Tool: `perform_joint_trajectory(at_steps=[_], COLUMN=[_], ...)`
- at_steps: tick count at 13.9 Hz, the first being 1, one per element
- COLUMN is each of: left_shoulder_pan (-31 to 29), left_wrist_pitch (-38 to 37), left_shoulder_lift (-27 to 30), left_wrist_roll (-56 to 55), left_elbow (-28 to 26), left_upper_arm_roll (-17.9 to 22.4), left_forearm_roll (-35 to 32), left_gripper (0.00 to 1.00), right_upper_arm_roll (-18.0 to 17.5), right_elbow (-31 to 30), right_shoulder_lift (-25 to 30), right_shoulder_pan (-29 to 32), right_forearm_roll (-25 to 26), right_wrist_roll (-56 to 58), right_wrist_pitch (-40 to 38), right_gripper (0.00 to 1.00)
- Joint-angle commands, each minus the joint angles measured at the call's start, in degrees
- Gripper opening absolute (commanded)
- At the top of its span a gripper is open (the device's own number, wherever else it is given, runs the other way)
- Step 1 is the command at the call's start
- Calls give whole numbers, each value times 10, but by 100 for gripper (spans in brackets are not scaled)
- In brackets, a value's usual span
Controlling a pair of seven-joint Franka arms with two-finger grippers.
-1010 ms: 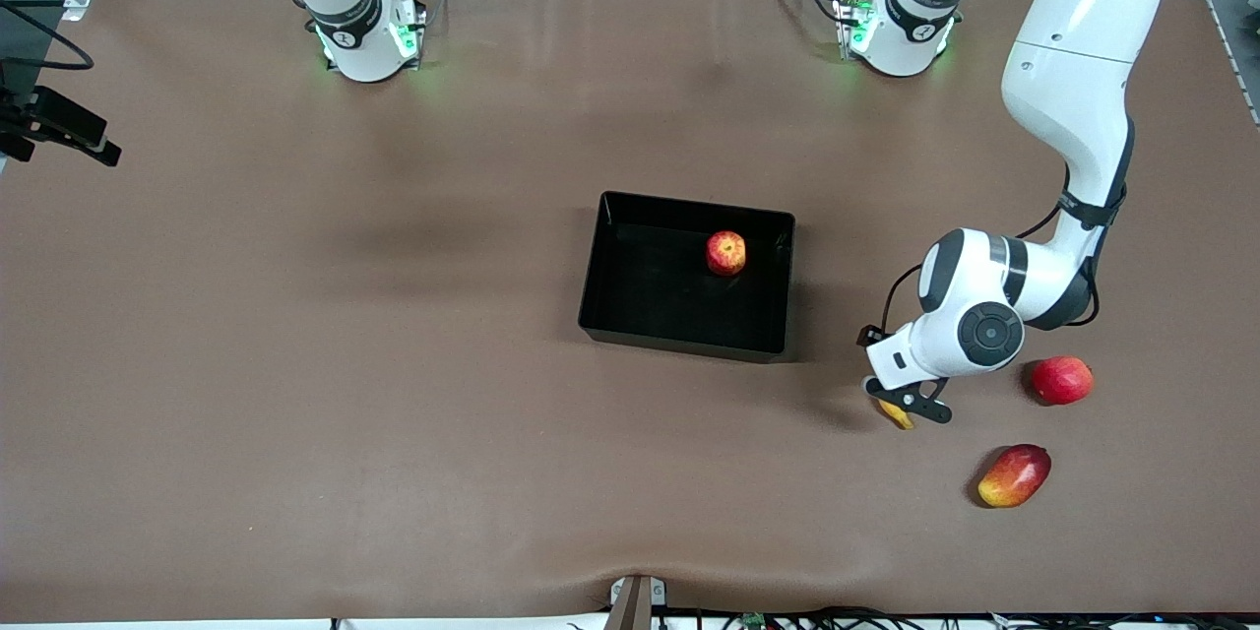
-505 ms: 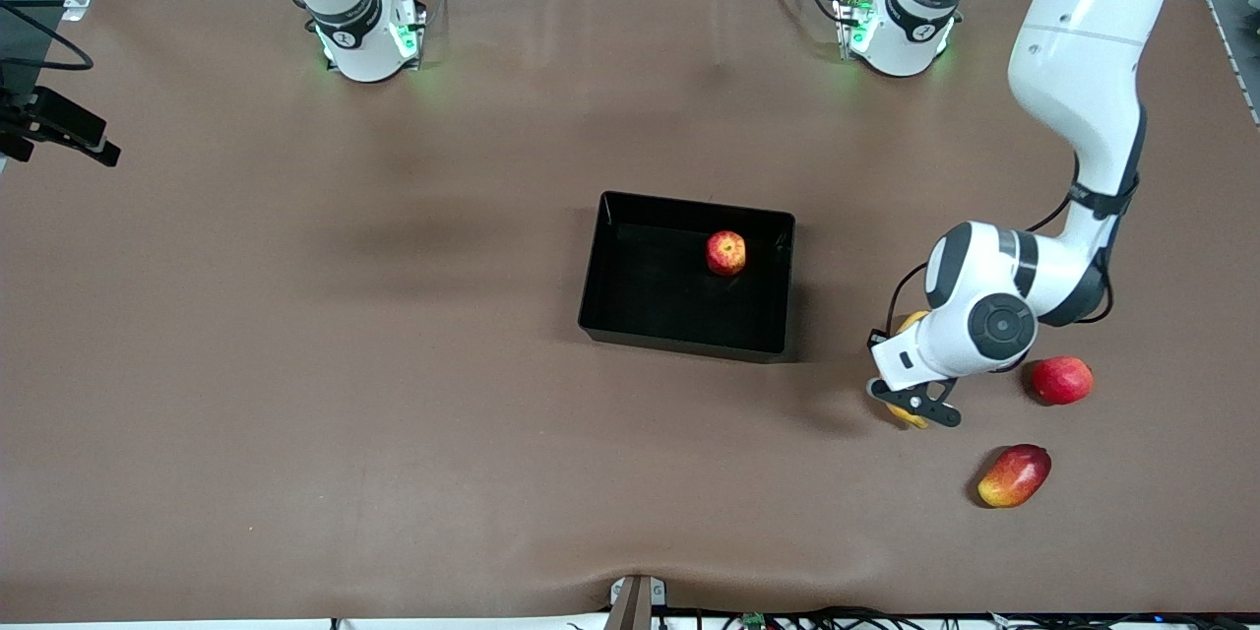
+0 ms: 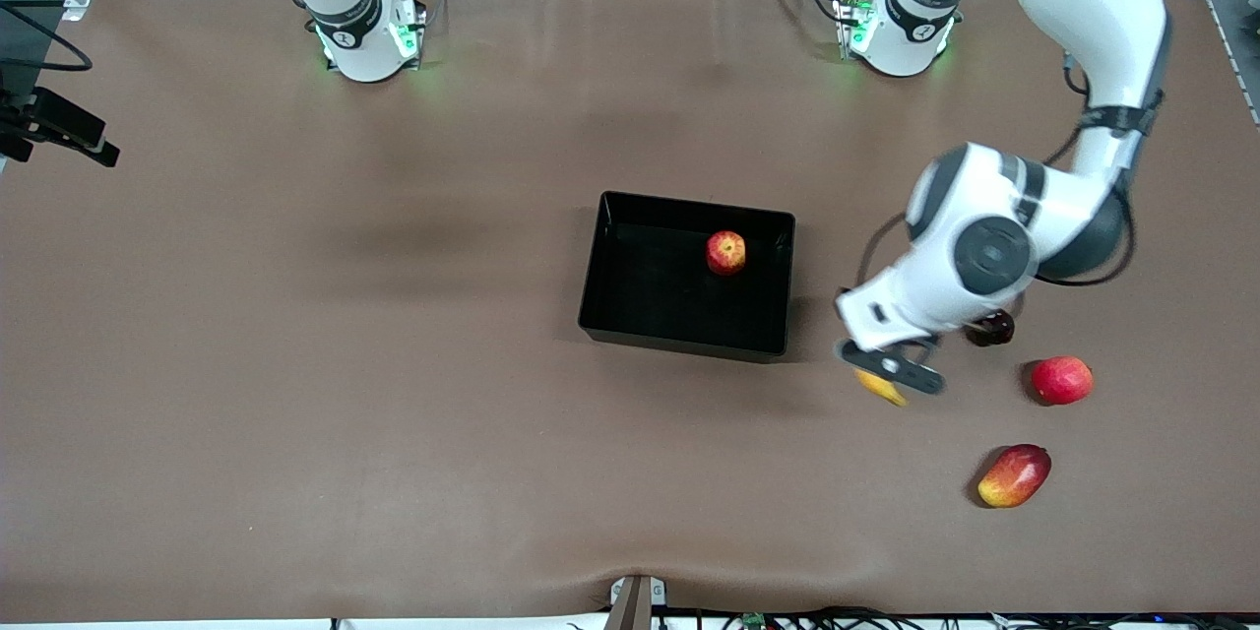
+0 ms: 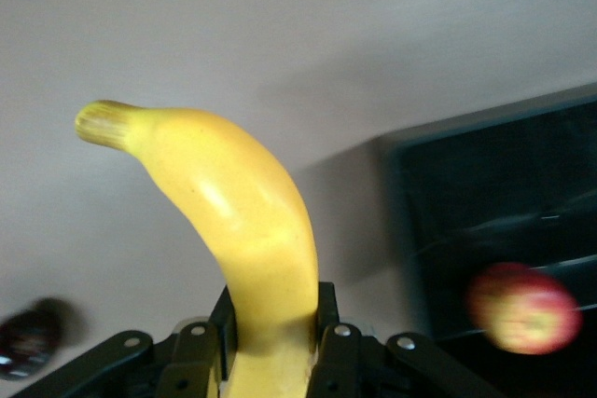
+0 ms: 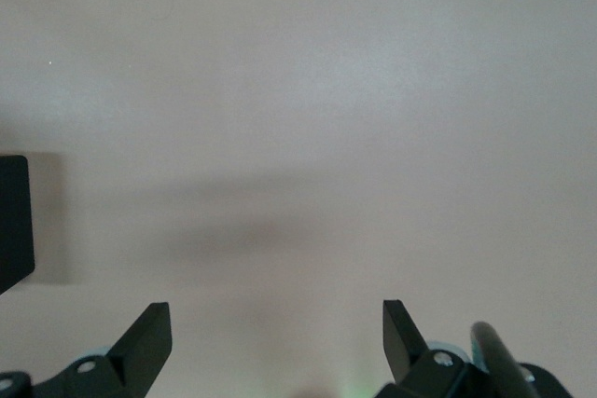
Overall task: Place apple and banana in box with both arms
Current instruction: 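Carry the banana over the box and lower it inside with the left gripper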
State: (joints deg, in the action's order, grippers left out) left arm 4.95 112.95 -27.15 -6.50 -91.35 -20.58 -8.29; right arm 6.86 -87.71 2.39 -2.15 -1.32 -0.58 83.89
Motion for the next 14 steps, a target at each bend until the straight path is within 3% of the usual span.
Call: perform_joint_trajectory(at_steps=[1,5,9,14], left_shoulder_pan=[21,140,196,271], left_wrist_pitch=[-14,-13,20,104], left_shoulder_lift=[-7,-56,-105,-161], left_wrist_roll=[-112,-248,-299,-334], left_elbow=[23,83,110,120], left_upper_arm_roll=[-53,-40,-37,19], left_forearm_roll=[-13,-12,-13,-47], left_gripper=[0,0,0,0], right_upper_arm_roll=[-9,-8,-8,-8], right_elbow=[11,11,11,11], right_shoulder_lift=[-6,-6,-6,-6], right_shoulder_pan=[13,13,13,13], right_forearm_roll=[4,4,4,3], right_wrist_roll=[4,4,4,4], right_wrist_pitch=[-4,-5,-5,-5], right_gripper=[100,100,100,100])
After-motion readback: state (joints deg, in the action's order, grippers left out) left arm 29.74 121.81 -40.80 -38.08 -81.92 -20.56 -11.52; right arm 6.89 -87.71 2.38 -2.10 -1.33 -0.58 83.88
